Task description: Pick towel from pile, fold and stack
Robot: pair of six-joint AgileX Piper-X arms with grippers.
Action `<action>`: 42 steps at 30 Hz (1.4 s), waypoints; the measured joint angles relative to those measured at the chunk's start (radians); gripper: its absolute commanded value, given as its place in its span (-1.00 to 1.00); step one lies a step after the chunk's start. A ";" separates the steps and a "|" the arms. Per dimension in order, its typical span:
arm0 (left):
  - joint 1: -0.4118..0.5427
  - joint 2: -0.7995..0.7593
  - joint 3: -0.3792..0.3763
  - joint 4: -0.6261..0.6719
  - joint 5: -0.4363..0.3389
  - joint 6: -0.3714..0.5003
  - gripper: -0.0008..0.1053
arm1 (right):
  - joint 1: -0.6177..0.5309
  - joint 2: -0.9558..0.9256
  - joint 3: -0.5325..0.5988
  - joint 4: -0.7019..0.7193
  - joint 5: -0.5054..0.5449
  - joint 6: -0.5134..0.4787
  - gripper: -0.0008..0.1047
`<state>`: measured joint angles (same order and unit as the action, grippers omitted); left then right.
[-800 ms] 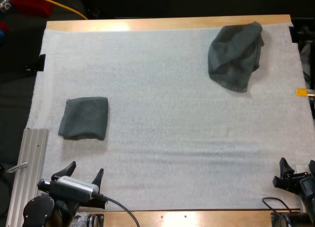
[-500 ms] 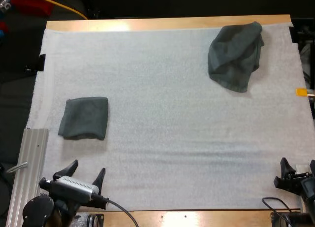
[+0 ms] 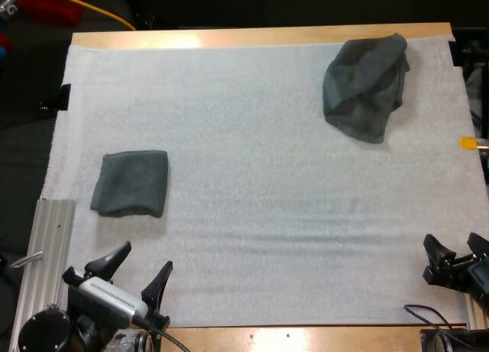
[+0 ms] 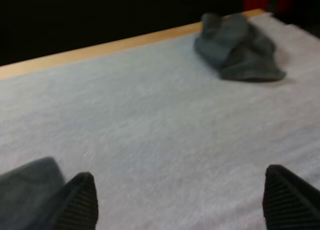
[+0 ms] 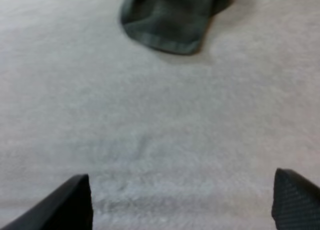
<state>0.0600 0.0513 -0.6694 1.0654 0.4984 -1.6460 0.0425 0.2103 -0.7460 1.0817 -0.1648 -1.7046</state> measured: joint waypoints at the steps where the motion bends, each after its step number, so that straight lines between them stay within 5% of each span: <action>1: 0.000 0.016 -0.008 -0.007 0.019 0.000 0.27 | 0.000 0.018 -0.013 0.000 -0.011 0.000 0.37; 9: -0.030 0.136 -0.087 -0.083 0.124 -0.023 0.27 | 0.000 0.152 -0.092 -0.002 -0.114 0.011 0.37; 22: -0.133 0.348 -0.211 -0.125 0.136 -0.023 0.27 | 0.000 0.340 -0.113 -0.073 -0.190 0.096 0.37; 42: -0.133 0.365 -0.218 -0.139 0.138 -0.023 0.27 | 0.000 0.792 -0.116 -0.479 -0.190 0.403 0.37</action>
<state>-0.0729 0.4165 -0.8871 0.9260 0.6365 -1.6689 0.0425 1.0019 -0.8616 0.6023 -0.3549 -1.3019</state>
